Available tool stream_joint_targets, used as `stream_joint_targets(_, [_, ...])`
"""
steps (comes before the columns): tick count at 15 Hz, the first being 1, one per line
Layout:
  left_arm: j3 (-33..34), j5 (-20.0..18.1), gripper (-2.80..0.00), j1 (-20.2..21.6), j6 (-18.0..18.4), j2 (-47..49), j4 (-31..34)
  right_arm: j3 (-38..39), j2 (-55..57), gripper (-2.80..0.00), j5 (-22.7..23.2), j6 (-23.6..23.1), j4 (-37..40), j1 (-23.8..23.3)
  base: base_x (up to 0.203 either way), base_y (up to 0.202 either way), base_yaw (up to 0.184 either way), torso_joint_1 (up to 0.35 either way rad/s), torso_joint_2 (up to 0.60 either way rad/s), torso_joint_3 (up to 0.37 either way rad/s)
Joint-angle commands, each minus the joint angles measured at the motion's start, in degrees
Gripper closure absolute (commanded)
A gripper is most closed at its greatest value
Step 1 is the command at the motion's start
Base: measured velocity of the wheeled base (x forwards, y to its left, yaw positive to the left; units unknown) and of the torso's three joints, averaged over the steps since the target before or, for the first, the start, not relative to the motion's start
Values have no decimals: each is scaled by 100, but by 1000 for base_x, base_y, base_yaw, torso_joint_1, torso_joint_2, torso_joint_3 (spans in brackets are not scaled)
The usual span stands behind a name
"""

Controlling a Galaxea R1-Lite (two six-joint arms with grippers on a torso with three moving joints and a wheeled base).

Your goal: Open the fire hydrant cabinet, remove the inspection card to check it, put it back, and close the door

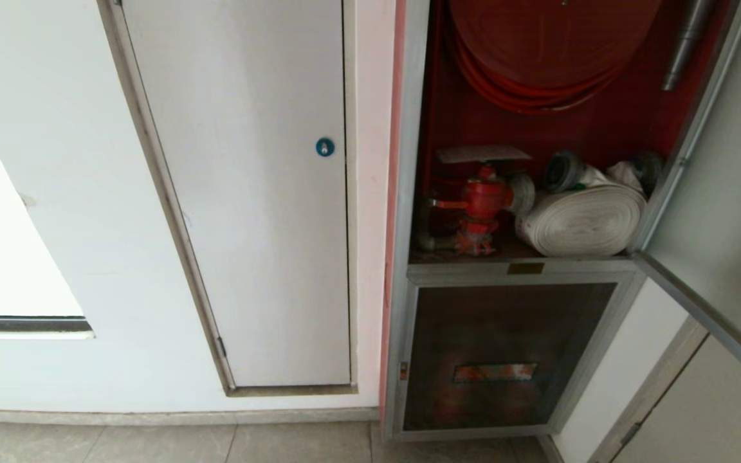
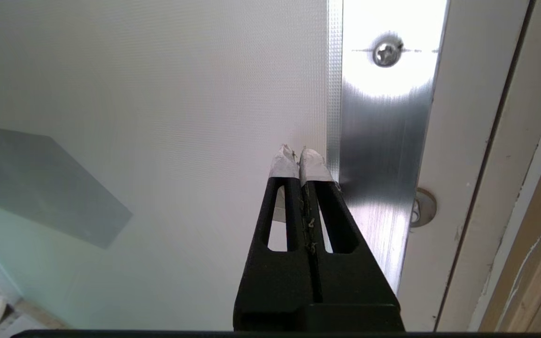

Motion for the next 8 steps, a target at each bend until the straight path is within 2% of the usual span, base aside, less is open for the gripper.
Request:
stream_joint_targets(1, [35,-6,0,0,4,-1,-2,-24,77,0,60,40,-22,-141,0,0,0,0,0,0])
stream_joint_targets(4, [35,-6,0,0,4,-1,-2,-43,125,0,175,138,-22,-260,0,0,0,0,0,0])
stream_joint_targets(8, [35,2,0,0,-3,-1,-2,16,139,0,364,154,-13,-185,0,0,0,0,0,0])
